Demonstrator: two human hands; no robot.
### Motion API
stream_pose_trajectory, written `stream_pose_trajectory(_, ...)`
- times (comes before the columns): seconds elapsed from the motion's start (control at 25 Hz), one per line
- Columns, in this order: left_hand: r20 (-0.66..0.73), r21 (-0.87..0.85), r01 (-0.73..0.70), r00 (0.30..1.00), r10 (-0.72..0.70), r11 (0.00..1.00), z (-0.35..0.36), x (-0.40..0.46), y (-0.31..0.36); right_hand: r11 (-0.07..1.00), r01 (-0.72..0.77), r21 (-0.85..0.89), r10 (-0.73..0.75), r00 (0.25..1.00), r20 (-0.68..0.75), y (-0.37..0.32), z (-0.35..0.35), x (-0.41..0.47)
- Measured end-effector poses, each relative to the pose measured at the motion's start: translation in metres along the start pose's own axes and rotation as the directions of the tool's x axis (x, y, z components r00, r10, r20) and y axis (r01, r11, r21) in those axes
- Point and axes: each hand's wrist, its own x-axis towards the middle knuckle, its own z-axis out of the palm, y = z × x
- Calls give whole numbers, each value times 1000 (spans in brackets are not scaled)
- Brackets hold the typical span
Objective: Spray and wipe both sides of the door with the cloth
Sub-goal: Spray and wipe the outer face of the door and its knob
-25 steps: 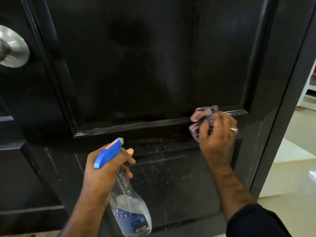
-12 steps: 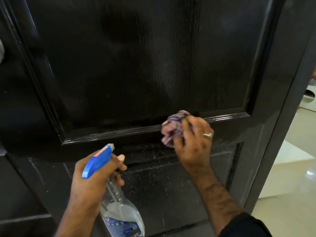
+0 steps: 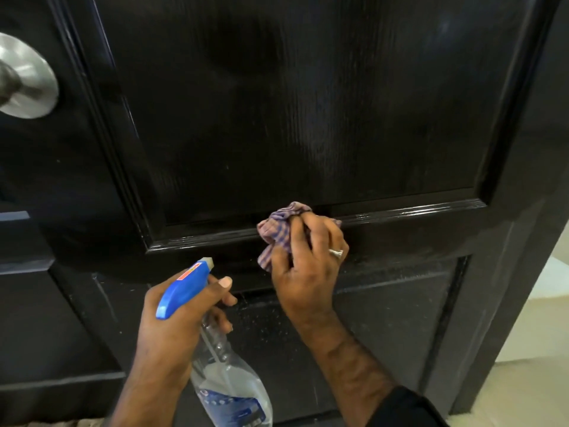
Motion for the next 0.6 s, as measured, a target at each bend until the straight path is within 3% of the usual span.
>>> stream_pose_trajectory(0.12, -11, 11, 3, 1000, -3, 1000, -10, -2, 4, 974, 220, -54, -214, 972, 99, 15, -11, 10)
stream_pose_trajectory(0.2, -6, 23, -22, 1000, 22, 999, -11, -4, 4, 961, 239, -136, -228, 969, 93, 46, -28, 15)
stream_pose_trajectory(0.28, 9, 12, -44, 999, 44, 999, -11, -7, 4, 984, 9, -176, -15, 999, -33, 68, -40, 18)
stream_pose_trajectory(0.36, 12, -17, -46, 999, 46, 999, -15, -9, 4, 959, -252, -129, 233, 962, -145, 67, -37, 18)
stream_pose_trajectory(0.44, 9, -38, -45, 999, 45, 998, -23, -9, 3, 940, -332, -81, 314, 934, -172, 41, -21, 15)
stream_pose_trajectory(0.6, -24, -11, -38, 999, 38, 999, -44, -9, 0, 999, 7, -49, -6, 1000, 25, -39, 18, -10)
